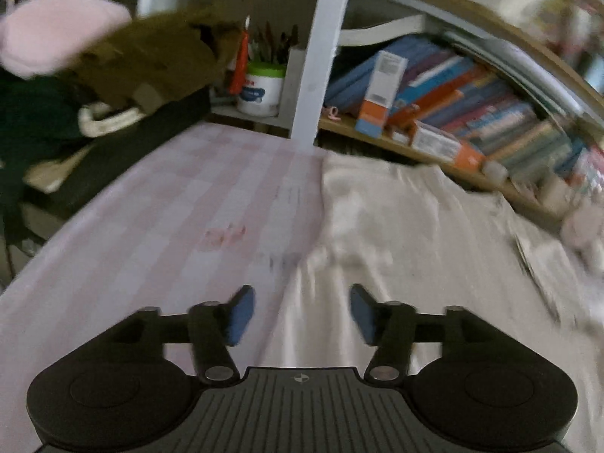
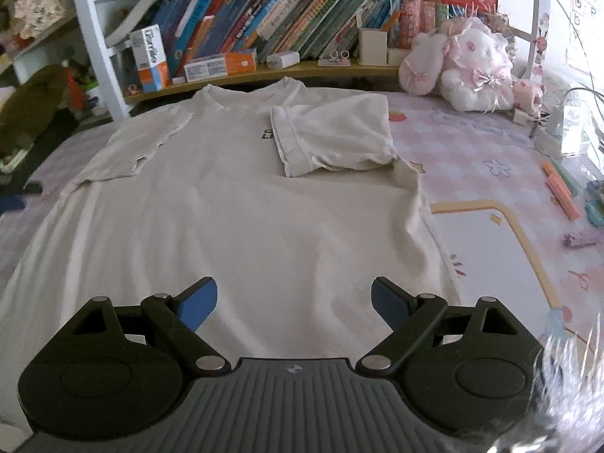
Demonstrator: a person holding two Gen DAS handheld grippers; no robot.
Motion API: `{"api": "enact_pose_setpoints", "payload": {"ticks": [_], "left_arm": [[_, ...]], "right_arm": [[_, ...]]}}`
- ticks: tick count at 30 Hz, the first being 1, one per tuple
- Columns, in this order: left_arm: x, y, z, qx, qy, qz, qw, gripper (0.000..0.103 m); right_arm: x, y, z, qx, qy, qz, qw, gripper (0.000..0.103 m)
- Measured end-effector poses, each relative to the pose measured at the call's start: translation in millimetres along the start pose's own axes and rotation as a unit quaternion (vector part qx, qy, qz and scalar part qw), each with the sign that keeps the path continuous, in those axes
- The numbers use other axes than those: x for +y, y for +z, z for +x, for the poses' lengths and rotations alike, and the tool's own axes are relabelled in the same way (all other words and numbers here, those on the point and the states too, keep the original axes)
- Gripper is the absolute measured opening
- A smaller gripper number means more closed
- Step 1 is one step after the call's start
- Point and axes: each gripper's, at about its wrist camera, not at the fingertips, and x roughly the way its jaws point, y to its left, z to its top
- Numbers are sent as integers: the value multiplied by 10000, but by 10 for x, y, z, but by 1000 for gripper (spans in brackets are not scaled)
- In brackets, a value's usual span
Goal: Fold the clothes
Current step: 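Move the right gripper to the side edge of the T-shirt body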
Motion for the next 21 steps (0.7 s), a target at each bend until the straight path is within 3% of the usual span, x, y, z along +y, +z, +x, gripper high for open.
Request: {"api": "enact_pose_setpoints", "payload": {"ticks": [5,7,10,14,18,21], "left_arm": [[-268,-646,-745,-164,388,47,9991,77],[-370,-834,-907,-134,372,-47,9992,78],[-557,-1065,-1082,79,231,8,9997,78],[-830,-1305,-1267,214,167,452,9986,81],[-985,-1472,-1342,372,620,570,9958,84],[-990,-1537,-1409,387,534,599,9960,84]], "right_arm": [[-265,-250,-260,-26,117,-71,9999,88],[-366,-368,-347,-5,130,-95,9999,89],[-486,-549,-478,37,140,-113,9998,88],[-586,-786,-697,29,190,-115,9997,89],[-681,-929,-873,9,183,-84,9998,89],[-761,-1004,-943,18,132,31,9999,89]]}}
